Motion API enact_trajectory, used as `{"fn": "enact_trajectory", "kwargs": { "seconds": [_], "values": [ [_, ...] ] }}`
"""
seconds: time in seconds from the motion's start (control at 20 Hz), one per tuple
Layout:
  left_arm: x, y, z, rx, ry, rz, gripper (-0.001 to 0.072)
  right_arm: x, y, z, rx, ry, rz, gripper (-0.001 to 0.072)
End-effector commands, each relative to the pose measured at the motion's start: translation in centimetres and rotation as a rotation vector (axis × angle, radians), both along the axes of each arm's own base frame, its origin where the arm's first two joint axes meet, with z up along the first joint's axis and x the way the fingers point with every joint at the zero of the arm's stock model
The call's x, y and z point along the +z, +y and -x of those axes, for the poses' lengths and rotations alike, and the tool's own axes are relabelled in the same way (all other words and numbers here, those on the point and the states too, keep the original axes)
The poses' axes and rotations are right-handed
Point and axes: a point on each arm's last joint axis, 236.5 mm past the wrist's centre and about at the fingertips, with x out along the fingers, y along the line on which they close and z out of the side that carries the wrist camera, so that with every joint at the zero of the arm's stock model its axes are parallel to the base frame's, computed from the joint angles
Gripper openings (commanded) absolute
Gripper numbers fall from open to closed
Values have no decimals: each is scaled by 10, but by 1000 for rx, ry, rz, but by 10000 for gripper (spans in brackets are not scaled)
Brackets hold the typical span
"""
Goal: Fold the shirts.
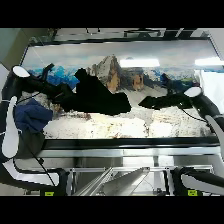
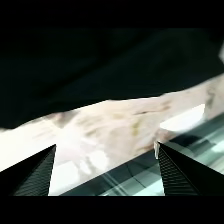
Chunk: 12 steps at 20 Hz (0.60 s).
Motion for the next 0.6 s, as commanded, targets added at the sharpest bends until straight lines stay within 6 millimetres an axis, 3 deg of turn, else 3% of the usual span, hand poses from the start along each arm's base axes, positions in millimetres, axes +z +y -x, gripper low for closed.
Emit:
{"fn": "enact_trajectory", "kwargs": {
  "seconds": [0.0,0.2,0.4,0.45,0.5,0.55],
  "values": [
    [-51,59,8,164,30,-49,708,-38,34,-32,78,54,-1,635],
    [-77,35,-12,175,-7,127,708,-55,46,-60,120,87,-21,635],
    [-104,29,-28,176,8,161,695,-71,70,-59,134,137,-76,633],
    [-104,30,-32,166,8,166,622,-72,75,-56,136,154,-97,575],
    [-101,30,-37,150,6,175,523,-72,82,-52,156,156,-115,373],
    [-97,30,-40,136,3,180,455,-72,88,-49,172,154,-126,293]
  ]
}}
